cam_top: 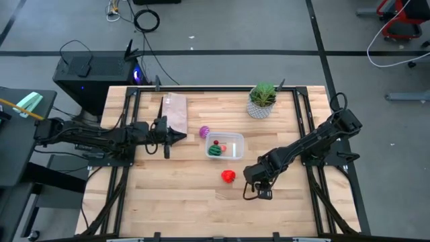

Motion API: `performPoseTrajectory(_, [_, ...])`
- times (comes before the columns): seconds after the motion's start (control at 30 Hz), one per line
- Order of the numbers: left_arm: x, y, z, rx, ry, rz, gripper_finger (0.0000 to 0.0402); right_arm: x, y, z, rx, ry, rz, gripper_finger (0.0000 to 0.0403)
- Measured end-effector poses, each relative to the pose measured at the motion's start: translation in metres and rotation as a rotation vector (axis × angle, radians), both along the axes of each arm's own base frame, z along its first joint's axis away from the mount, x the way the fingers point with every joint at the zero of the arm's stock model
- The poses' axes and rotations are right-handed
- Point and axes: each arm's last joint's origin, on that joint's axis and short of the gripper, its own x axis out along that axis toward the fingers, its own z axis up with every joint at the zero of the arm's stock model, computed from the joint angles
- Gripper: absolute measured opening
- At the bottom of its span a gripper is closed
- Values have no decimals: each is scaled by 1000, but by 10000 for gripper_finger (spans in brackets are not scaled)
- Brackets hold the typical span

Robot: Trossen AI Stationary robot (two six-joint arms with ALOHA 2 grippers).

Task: Pick and placing Produce into tupperware
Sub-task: Put the plum into the transparent bin

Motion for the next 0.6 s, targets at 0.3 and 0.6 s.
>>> performPoseTrajectory(0.3, [0,0,0,-1,0,0,37,-9,-7,-16,-94,10,-24,190])
performPoseTrajectory(0.6, [0,0,0,-3,-3,1,18,-5,-6,-15,-99,-40,13,190])
